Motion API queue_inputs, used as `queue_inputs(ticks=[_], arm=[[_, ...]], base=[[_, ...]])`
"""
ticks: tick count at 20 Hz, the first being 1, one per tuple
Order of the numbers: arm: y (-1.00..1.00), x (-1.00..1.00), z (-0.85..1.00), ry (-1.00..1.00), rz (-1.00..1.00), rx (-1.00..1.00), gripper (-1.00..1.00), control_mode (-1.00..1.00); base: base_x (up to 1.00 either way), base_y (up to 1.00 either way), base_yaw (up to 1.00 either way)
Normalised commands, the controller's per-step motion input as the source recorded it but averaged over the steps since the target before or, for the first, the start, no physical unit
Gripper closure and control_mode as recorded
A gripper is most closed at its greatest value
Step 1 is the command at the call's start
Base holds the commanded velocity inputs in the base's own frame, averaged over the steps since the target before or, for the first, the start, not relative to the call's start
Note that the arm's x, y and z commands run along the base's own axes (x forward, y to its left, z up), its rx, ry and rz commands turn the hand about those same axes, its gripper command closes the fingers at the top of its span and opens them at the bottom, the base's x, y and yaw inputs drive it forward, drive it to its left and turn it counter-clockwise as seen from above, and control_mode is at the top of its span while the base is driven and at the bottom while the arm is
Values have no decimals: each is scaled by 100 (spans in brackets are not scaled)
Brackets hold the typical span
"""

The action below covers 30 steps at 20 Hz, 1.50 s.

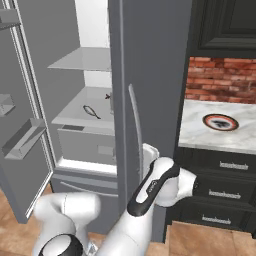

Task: Place the fish on the counter behind the older fish on the same shelf of the fridge to maintain FIFO order. Close the fridge door when finished.

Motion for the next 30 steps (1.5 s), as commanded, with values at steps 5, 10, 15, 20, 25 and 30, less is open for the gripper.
queue_inputs(ticks=[5,10,15,20,25,30], arm=[[45,43,23,12,-32,-4,-100,-100],[33,54,22,15,-36,-2,-100,-100],[2,57,18,20,-27,0,-100,-100],[0,60,12,20,-25,0,-100,-100],[0,61,3,14,-25,0,-100,-100],[0,64,3,12,-24,0,-100,-100]], base=[[0,0,0],[0,0,0],[0,0,0],[0,0,0],[0,0,0],[0,0,0]])
